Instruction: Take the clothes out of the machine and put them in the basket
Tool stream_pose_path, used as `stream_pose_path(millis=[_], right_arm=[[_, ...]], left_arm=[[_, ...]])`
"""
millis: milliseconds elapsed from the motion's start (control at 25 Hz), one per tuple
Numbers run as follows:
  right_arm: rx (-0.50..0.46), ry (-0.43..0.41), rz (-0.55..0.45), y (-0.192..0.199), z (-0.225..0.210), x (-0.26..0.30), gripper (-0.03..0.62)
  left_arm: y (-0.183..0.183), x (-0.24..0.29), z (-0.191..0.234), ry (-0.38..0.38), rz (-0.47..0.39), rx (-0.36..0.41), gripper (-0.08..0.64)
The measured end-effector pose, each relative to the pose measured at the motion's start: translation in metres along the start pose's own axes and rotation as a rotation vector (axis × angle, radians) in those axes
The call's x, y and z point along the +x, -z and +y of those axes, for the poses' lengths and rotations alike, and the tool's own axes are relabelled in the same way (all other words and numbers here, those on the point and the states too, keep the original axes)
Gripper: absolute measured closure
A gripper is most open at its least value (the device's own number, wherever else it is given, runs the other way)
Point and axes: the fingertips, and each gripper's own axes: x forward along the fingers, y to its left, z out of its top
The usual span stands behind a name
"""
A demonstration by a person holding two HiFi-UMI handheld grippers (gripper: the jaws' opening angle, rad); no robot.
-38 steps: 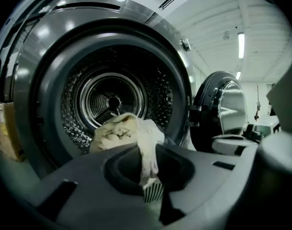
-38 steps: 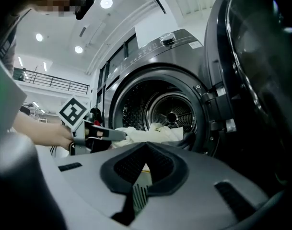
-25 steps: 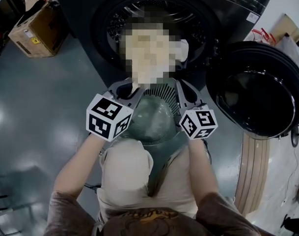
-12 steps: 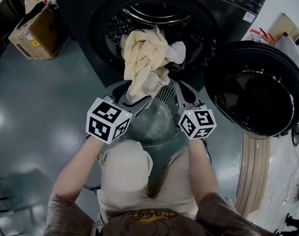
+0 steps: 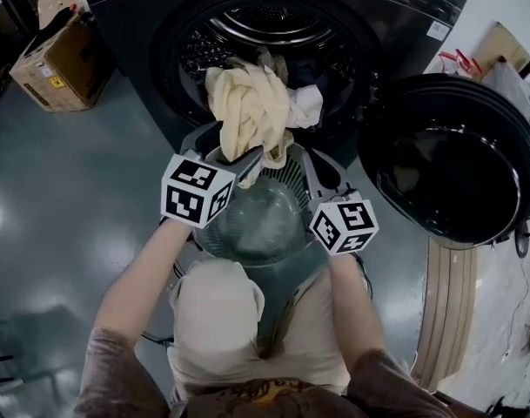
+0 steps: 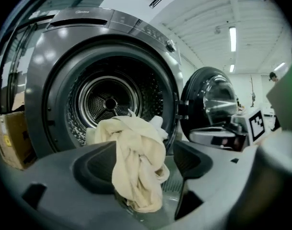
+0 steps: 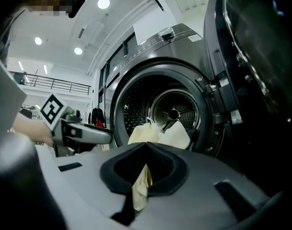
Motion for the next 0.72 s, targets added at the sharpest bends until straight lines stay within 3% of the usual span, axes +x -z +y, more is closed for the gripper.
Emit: stream_pose_path(millis=[240,400,720], right_arm=[[0.004,0.023,0.002,-0.001,-0.003,-0.009,0.597],[0.007,0.027,-0.003,-0.004,-0.002,-0.012,0.597],[-0.018,0.028,-0.001,-0.005,0.001,-0.011,0.597]], left_arm=[[0.005,0.063,0.051,-0.089,0.018,0.018,0.156],[0.007,0.099,0.067,-0.1,0.077,0.05,0.133],[0.031,0.141,0.082,-0.109,0.186,0.04,0.117]])
